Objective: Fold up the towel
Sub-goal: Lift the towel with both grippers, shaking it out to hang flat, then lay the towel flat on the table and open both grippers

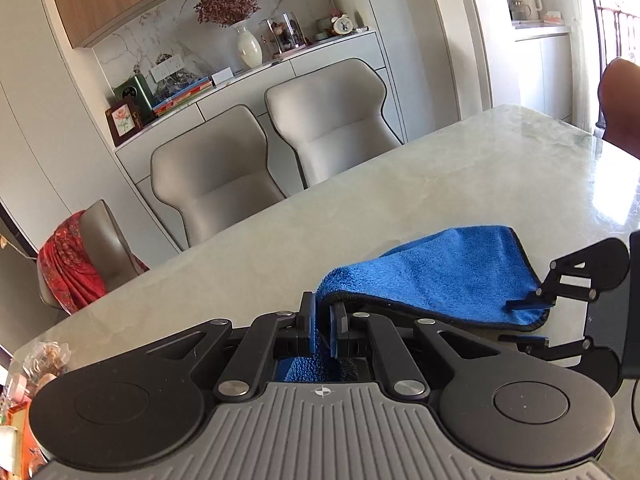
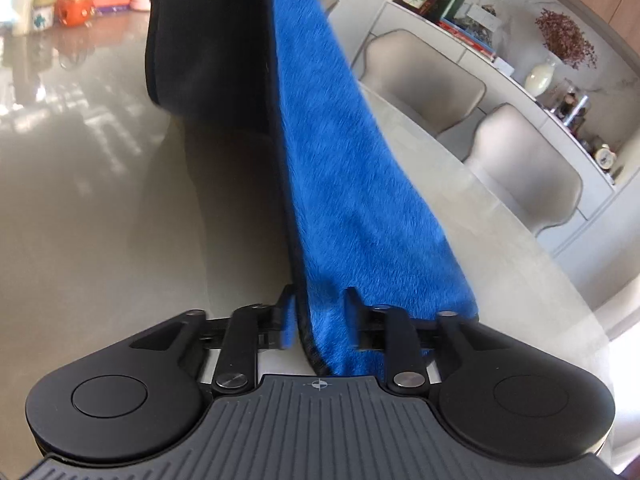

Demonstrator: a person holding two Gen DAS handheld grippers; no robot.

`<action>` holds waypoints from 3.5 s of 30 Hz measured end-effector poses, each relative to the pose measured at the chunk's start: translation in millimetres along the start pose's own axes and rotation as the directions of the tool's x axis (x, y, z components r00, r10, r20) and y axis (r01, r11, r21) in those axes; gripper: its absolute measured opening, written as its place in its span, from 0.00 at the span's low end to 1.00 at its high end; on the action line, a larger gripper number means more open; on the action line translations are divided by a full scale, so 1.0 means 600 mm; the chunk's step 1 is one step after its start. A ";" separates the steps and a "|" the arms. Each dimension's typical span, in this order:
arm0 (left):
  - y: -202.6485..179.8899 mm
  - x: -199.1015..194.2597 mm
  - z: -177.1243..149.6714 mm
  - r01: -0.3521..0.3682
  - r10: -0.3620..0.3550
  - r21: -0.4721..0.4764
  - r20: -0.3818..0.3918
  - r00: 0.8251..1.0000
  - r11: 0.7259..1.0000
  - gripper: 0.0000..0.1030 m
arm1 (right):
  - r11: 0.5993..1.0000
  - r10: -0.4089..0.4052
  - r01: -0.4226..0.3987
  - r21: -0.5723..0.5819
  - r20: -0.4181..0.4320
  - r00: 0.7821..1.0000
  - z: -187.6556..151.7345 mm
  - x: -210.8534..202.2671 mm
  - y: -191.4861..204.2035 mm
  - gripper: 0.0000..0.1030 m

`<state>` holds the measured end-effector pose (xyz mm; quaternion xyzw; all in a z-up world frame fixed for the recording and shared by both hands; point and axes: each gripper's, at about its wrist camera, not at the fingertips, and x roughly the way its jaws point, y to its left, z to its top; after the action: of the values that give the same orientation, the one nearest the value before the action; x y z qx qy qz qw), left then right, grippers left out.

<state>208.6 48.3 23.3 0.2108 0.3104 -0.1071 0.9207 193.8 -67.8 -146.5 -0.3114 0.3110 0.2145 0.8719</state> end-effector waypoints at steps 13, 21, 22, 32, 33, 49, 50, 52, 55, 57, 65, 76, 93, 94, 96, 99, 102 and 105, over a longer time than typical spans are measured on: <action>-0.014 -0.017 -0.028 0.034 -0.031 0.086 -0.041 0.999 0.996 0.05 | 0.988 -0.146 0.144 0.048 0.046 0.988 0.004 -0.070 -0.080 0.05; -0.059 -0.088 -0.037 0.118 -0.117 0.234 -0.018 0.993 0.965 0.05 | 0.964 -0.260 0.267 -0.017 0.180 0.949 0.030 -0.241 -0.149 0.04; -0.065 -0.100 -0.038 0.123 -0.124 0.252 -0.012 0.992 0.960 0.05 | 0.960 -0.267 0.278 -0.030 0.190 0.945 0.033 -0.258 -0.151 0.04; -0.060 -0.200 -0.031 0.227 -0.243 0.322 0.012 0.970 0.919 0.05 | 0.939 -0.291 0.326 -0.110 0.251 0.923 0.057 -0.396 -0.169 0.04; -0.054 -0.203 -0.027 0.262 -0.278 0.312 0.006 0.961 0.913 0.05 | 0.941 -0.289 0.321 -0.105 0.243 0.926 0.057 -0.402 -0.174 0.04; -0.024 -0.119 0.114 0.099 -0.148 0.449 0.075 0.986 0.888 0.05 | 0.941 -0.303 0.328 -0.081 0.224 0.926 0.103 -0.357 -0.264 0.04; -0.022 -0.120 0.123 0.085 -0.139 0.453 0.088 0.986 0.887 0.05 | 0.937 -0.312 0.338 -0.085 0.229 0.922 0.106 -0.354 -0.268 0.04; -0.022 -0.130 0.138 0.053 -0.122 0.475 0.116 0.986 0.878 0.05 | 0.921 -0.338 0.374 -0.109 0.250 0.907 0.118 -0.354 -0.278 0.04; -0.037 -0.140 0.131 0.066 -0.141 0.501 0.112 0.984 0.863 0.05 | 0.914 -0.340 0.381 -0.137 0.251 0.906 0.114 -0.360 -0.277 0.05; -0.056 -0.139 0.105 0.112 -0.175 0.519 0.073 0.982 0.847 0.06 | 0.922 -0.316 0.353 -0.159 0.221 0.923 0.093 -0.357 -0.264 0.05; -0.148 -0.086 -0.078 0.399 -0.331 0.472 -0.225 0.917 0.786 0.06 | 0.972 -0.084 0.073 -0.224 -0.039 0.996 -0.050 -0.315 -0.142 0.05; -0.194 -0.087 -0.217 0.540 -0.397 0.381 -0.393 0.829 0.750 0.05 | 0.939 0.112 -0.191 -0.288 -0.270 0.956 -0.168 -0.285 0.008 0.05; -0.023 0.130 -0.117 0.210 -0.202 0.016 -0.205 0.958 0.978 0.31 | 0.980 0.090 -0.136 -0.145 -0.289 0.953 -0.134 -0.276 -0.057 0.26; -0.011 0.147 -0.113 0.199 -0.204 -0.045 -0.203 0.958 0.979 0.36 | 0.984 0.094 -0.132 -0.123 -0.279 0.956 -0.131 -0.274 -0.063 0.26; 0.001 0.177 -0.111 0.185 -0.205 -0.112 -0.220 0.954 0.976 0.36 | 0.988 0.100 -0.127 -0.089 -0.261 0.960 -0.125 -0.269 -0.072 0.26; 0.011 0.214 -0.117 0.201 -0.241 -0.170 -0.256 0.936 0.965 0.36 | 0.991 0.106 -0.124 -0.056 -0.248 0.963 -0.119 -0.264 -0.082 0.26; 0.006 0.236 -0.124 0.213 -0.262 -0.191 -0.291 0.920 0.958 0.36 | 0.992 0.110 -0.120 -0.030 -0.242 0.964 -0.114 -0.252 -0.093 0.26; -0.002 0.249 -0.129 0.219 -0.275 -0.201 -0.313 0.909 0.955 0.36 | 0.993 0.113 -0.118 -0.010 -0.235 0.965 -0.108 -0.242 -0.101 0.26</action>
<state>284.8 72.2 -125.0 0.1099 0.4951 -0.1600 0.8469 98.1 -181.1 -63.3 -0.3262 0.4268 0.2304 0.8114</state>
